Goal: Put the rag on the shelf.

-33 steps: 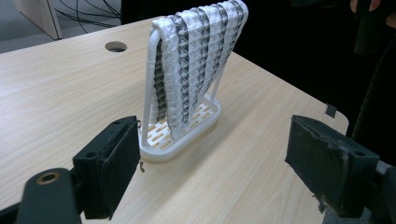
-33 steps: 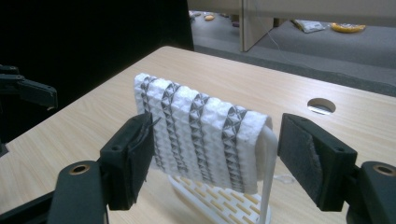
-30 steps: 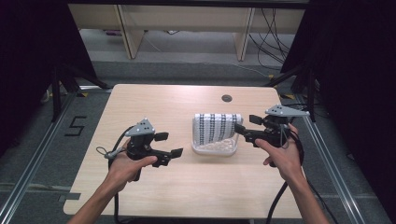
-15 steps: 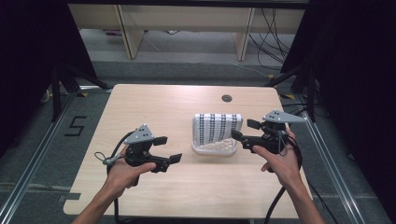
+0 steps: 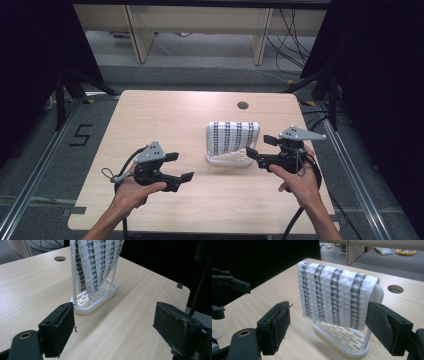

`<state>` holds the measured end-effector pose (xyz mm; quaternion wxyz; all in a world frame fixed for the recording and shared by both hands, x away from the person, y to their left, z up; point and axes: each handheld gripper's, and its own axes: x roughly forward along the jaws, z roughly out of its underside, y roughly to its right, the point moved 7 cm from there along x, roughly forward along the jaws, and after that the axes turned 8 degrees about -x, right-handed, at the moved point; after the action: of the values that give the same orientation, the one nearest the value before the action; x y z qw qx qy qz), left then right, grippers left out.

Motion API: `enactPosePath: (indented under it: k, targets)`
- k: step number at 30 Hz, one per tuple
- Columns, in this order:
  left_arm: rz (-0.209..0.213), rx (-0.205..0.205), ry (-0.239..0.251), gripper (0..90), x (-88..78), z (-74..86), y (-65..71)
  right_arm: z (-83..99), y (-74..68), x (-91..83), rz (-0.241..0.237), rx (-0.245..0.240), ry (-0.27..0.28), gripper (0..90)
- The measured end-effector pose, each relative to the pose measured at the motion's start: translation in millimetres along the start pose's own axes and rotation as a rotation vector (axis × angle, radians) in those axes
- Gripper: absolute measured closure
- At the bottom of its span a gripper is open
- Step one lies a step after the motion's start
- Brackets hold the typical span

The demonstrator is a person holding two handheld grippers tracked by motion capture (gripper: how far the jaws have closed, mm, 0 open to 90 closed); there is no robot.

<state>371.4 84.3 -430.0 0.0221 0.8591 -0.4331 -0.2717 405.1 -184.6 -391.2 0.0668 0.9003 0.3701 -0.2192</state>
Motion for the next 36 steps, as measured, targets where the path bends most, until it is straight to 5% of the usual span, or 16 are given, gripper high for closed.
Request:
enactPosePath:
  k: [13, 19, 22, 24, 29, 34, 35, 36]
  targets:
    - [-0.013, 0.028, -0.007, 16.5, 1.6, 21.9, 3.3, 13.8, -7.0, -3.8, 0.026, -0.021, -0.016, 21.1]
    - [-0.011, 0.051, -0.006, 16.5, -0.8, 31.2, 6.0, 19.8, -15.1, -3.6, -0.002, -0.019, -0.017, 21.2]
    - [-0.01, 0.048, -0.004, 16.4, -1.9, 35.7, 6.8, 24.0, -13.8, -2.4, 0.021, -0.048, -0.017, 21.2]
    - [-0.009, 0.046, -0.011, 16.5, -2.8, 39.0, 6.7, 27.1, -17.8, -2.2, -0.006, -0.019, -0.028, 21.3]
    - [-0.015, 0.035, -0.013, 16.5, -3.4, 47.8, 6.8, 33.3, -17.0, -1.3, 0.009, -0.052, -0.036, 21.2]
    - [-0.011, 0.028, -0.017, 16.5, -2.7, 55.2, 6.2, 41.3, -22.4, 0.2, 0.003, -0.028, -0.052, 21.2]
    - [-0.012, 0.03, -0.021, 16.5, -2.7, 57.1, 5.9, 42.5, -19.4, -0.4, 0.016, -0.062, -0.058, 21.2]
    - [-0.015, 0.033, -0.03, 16.5, -2.7, 60.0, 5.5, 44.9, -23.2, 0.0, 0.002, -0.028, -0.069, 21.2]
